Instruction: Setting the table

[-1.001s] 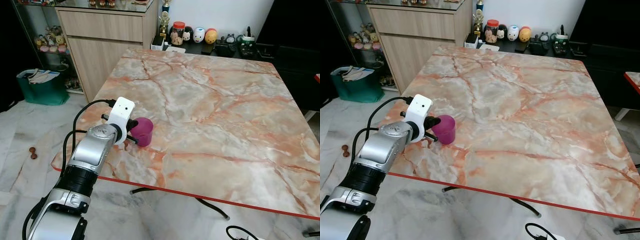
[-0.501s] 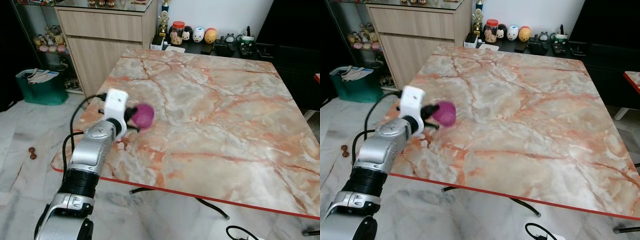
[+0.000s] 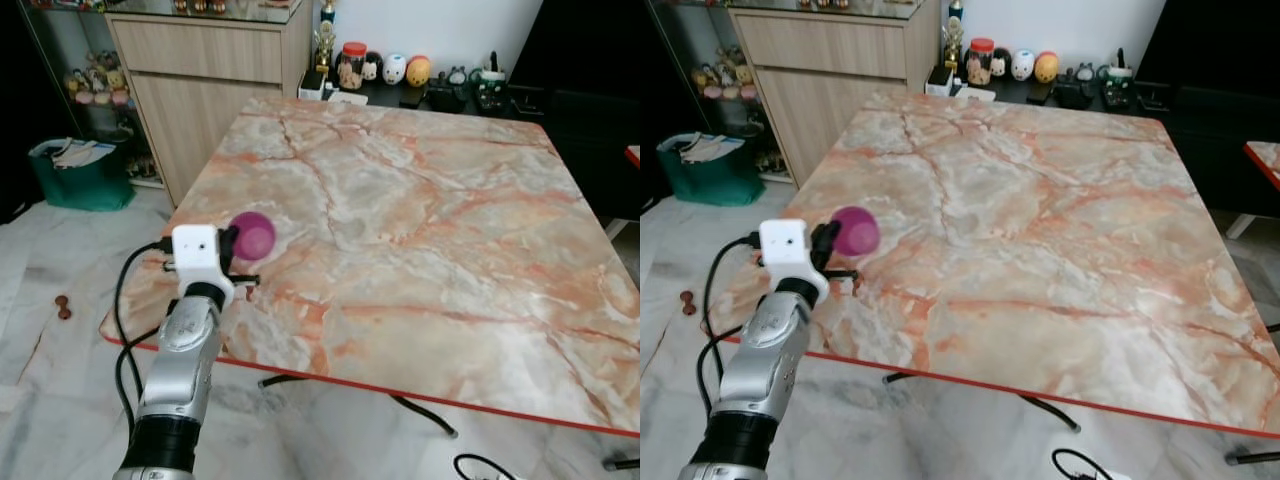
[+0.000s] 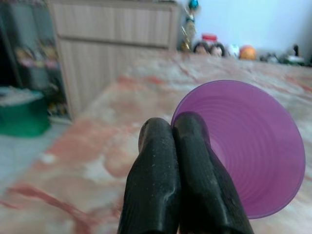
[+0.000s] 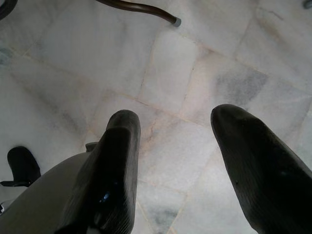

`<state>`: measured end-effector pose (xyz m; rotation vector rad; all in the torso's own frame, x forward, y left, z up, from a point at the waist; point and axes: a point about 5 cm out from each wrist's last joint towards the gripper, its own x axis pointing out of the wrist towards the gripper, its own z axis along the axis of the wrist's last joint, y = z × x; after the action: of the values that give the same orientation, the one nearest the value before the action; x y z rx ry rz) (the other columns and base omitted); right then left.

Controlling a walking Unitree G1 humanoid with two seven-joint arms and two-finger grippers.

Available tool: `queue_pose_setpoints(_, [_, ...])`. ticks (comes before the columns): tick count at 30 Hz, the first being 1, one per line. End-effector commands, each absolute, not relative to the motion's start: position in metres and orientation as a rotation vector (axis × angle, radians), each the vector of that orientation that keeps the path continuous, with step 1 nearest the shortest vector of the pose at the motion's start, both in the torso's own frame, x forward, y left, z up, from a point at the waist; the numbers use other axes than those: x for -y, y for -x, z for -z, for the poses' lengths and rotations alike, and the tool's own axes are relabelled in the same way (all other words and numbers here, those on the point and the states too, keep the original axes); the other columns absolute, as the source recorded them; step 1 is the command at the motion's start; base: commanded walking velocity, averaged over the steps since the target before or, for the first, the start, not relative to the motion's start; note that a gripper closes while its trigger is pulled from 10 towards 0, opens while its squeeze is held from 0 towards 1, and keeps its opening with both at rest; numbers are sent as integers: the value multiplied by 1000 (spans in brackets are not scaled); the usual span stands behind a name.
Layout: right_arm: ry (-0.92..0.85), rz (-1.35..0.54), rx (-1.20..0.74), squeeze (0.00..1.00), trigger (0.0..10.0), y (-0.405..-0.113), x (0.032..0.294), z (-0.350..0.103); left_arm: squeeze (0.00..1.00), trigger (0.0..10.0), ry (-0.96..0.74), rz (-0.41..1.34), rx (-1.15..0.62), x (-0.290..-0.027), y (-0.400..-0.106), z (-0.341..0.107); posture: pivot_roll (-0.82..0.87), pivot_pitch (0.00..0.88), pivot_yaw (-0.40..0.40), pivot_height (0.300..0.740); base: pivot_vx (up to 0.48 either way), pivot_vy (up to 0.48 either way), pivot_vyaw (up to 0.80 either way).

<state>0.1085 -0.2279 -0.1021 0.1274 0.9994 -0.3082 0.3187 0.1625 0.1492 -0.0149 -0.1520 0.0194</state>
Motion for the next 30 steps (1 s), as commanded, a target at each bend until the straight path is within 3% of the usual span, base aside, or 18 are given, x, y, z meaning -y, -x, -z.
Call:
queue_pose_setpoints(1, [-121, 324, -1000, 0, 10000, -105, 232, 102, 0, 10000, -13, -29, 230, -160, -315, -160, 111, 0, -61, 740, 0, 0, 0])
queue_pose_setpoints(12, [-125, 354, -998, 0, 10000, -103, 233, 102, 0, 10000, -38, -59, 307, -157, -318, -171, 122, 0, -64, 740, 0, -123, 0])
queue_pose_setpoints(26, [-134, 395, -986, 0, 10000, -103, 233, 102, 0, 10000, -29, -45, 312, -151, -322, -170, 100, 0, -56, 740, 0, -419, 0])
queue_pose_setpoints(30, [-141, 389, -986, 0, 10000, -104, 233, 102, 0, 10000, -26, -49, 315, -151, -324, -171, 103, 0, -60, 740, 0, -424, -500])
